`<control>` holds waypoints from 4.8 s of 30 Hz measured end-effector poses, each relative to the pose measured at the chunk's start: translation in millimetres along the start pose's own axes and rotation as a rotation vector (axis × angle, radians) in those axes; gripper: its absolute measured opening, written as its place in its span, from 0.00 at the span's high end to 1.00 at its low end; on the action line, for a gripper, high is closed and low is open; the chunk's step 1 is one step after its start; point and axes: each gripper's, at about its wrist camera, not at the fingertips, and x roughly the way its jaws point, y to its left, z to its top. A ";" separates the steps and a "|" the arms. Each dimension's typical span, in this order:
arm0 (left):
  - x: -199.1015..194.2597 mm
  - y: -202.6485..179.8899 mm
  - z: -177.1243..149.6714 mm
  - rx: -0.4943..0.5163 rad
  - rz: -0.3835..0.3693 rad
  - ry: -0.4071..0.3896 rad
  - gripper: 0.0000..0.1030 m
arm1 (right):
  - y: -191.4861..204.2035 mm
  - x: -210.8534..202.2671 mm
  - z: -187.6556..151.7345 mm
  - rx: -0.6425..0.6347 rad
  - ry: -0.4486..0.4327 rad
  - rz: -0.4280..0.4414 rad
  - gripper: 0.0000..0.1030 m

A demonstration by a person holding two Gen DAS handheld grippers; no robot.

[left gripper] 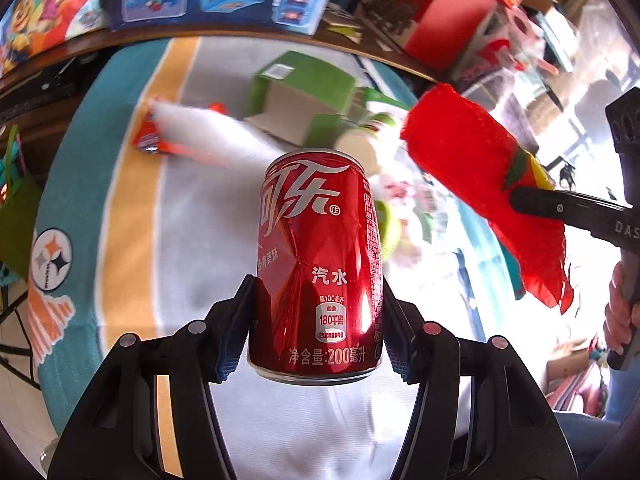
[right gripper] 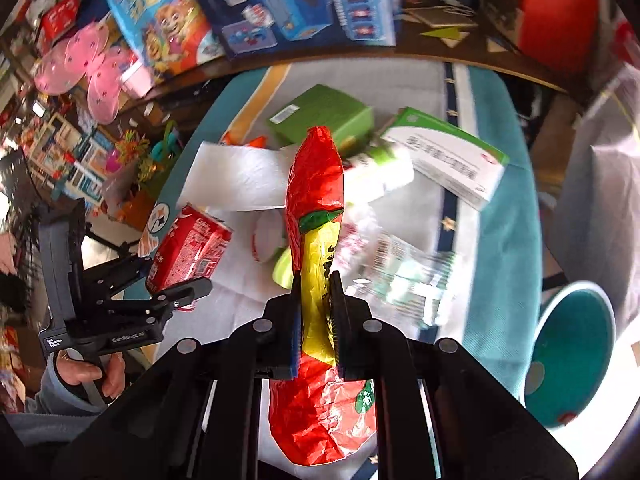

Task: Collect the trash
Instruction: 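Carry the can and wrapper with both tools over the teal bin, then open both tools to drop the can and wrapper into the bin, then move both tools back toward the clear plastic bags on the table, then grasp the clear printed packet with the right tool while the left tool grasps the red-printed clear bag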

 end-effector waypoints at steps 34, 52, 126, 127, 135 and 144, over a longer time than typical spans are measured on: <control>167.5 -341.0 31.1 0.597 -0.167 0.276 0.43 | -314.3 -99.9 -169.5 0.675 -0.226 -0.133 0.88; 230.3 -368.6 35.5 0.587 -0.127 0.344 0.21 | -353.5 -65.2 -178.0 0.740 -0.160 -0.111 0.88; 76.9 -21.1 12.2 0.016 -0.114 0.121 0.09 | -77.7 89.1 -0.7 0.301 0.174 -0.071 0.15; 77.5 -18.3 12.1 0.015 -0.118 0.120 0.09 | -76.4 93.6 1.1 0.298 0.181 -0.076 0.15; 80.9 -7.5 7.9 0.016 -0.138 0.127 0.09 | -74.9 121.2 8.9 0.297 0.201 -0.123 0.15; 84.4 -19.5 2.6 0.033 -0.144 0.141 0.09 | -74.3 116.5 -1.0 0.240 0.153 -0.124 0.27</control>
